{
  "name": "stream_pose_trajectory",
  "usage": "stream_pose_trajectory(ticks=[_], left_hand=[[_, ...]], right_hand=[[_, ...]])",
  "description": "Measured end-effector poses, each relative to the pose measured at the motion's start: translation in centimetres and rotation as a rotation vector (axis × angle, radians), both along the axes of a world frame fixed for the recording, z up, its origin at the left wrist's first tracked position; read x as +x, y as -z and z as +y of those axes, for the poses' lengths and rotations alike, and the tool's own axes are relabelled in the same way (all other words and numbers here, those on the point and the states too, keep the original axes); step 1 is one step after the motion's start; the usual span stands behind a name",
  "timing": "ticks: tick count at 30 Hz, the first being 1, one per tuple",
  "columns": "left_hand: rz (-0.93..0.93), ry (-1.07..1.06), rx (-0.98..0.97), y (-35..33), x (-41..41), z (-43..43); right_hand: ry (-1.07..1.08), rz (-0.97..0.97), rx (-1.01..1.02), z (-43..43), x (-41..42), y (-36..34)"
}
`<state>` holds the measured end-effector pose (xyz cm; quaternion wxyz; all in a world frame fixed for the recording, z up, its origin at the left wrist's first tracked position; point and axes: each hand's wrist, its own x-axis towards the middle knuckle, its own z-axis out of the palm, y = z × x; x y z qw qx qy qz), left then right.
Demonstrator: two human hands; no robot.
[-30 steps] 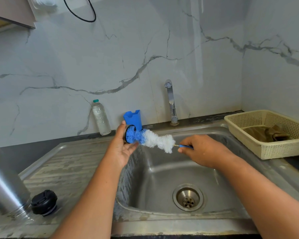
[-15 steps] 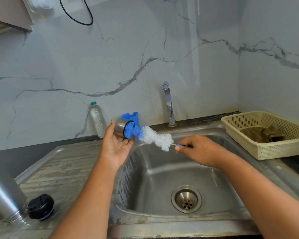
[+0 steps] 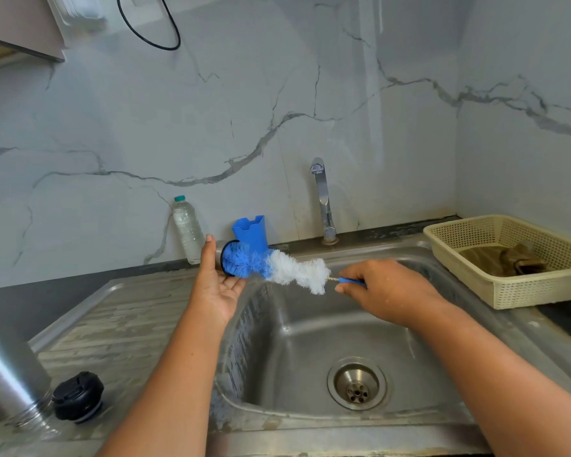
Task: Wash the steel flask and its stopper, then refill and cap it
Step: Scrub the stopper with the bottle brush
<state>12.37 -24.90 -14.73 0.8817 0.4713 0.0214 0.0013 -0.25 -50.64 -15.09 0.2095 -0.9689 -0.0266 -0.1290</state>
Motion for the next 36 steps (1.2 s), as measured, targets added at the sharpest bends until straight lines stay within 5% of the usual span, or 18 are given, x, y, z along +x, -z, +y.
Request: stream_pose_trajectory(ticks=[11,23,27,36], left_hand=[[0.043,0.025,0.221,0.1,-0.7,-1.1],[-0.106,0.198,-0.197,-0.1,0.0,0.5],[-0.096,0.135,-0.100,-0.3,-0.5,-0.1],[0.017,0.012,0.087,0.0,-0.7,-1.0]], right_hand=[[0.068,-0.025,-0.120,-0.1,-0.3,-0.2],[-0.162,0.130,0.402,-0.1,0.5,0.7],[-0.147,0.134,0.380,0.0,0.9,1.0],[0.021,0.032,-0.005,-0.2,0.0,0.0]])
